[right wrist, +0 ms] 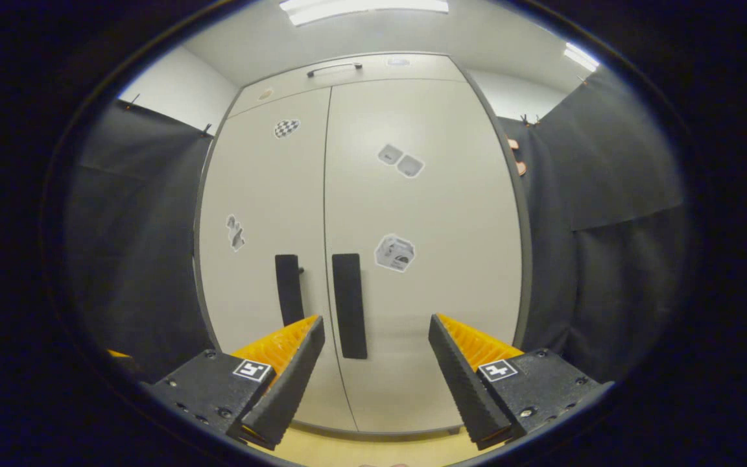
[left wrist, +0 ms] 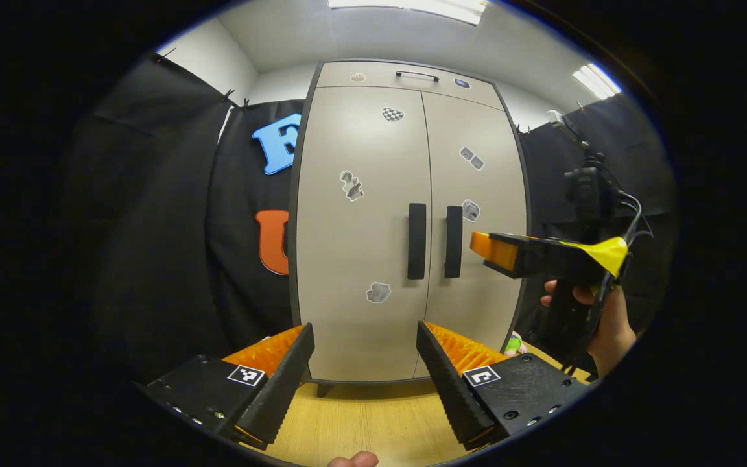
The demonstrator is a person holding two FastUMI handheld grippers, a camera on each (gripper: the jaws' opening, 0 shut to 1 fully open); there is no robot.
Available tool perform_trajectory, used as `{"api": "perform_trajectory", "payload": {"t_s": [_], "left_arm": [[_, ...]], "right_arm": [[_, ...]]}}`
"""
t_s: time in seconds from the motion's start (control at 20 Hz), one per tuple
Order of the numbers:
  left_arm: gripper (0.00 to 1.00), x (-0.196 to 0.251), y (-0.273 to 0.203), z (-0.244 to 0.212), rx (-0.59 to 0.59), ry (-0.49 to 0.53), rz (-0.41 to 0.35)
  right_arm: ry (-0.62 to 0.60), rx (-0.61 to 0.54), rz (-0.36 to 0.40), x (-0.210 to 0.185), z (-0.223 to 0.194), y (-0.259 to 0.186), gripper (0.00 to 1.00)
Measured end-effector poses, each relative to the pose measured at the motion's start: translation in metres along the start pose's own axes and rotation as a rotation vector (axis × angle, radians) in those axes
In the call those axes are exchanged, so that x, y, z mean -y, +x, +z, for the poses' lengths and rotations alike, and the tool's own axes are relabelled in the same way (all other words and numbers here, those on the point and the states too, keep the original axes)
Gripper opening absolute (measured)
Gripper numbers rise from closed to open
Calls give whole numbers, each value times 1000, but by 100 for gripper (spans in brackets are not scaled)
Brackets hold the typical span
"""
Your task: Open the right door of the double-door shoe cabinet with the right hand, and open the left door with the left hand.
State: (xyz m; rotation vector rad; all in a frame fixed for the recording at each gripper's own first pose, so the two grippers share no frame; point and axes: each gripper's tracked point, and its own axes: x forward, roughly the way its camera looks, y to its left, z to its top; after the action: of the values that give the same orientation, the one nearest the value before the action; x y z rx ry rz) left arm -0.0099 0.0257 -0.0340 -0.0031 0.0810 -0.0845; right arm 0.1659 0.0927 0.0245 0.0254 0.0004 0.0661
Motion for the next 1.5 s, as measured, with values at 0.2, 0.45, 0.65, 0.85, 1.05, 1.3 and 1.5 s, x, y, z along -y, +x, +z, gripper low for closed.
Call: {"api": "perform_trajectory", "payload": {"t_s": [0.2,0.45,0.65,0.85,1.05,1.3,1.5], "left_arm": [[95,-4,-3,-15,-29,20,2],[95,-6,-5,-31,-60,-9,-11],[95,-11,-3,-35,-70,-23,-8],[95,-17,-2,-32,-63,-42,-7],[95,-26,-2,-33,-61,-45,6],[95,-31,-1,-35,-62,-55,12],[95,-32,0,-36,-62,-57,12]], "right_arm": [[-9,-35,-12,-8,-10,33,100],[-28,-17,-39,-6,-8,57,100],[-28,-13,-53,-8,-8,66,100],[-23,-18,-57,-12,-10,74,74],[-27,-18,-75,-13,-12,79,71],[-44,-7,-97,-7,-12,76,66],[-50,6,-101,-13,-13,80,31]]}}
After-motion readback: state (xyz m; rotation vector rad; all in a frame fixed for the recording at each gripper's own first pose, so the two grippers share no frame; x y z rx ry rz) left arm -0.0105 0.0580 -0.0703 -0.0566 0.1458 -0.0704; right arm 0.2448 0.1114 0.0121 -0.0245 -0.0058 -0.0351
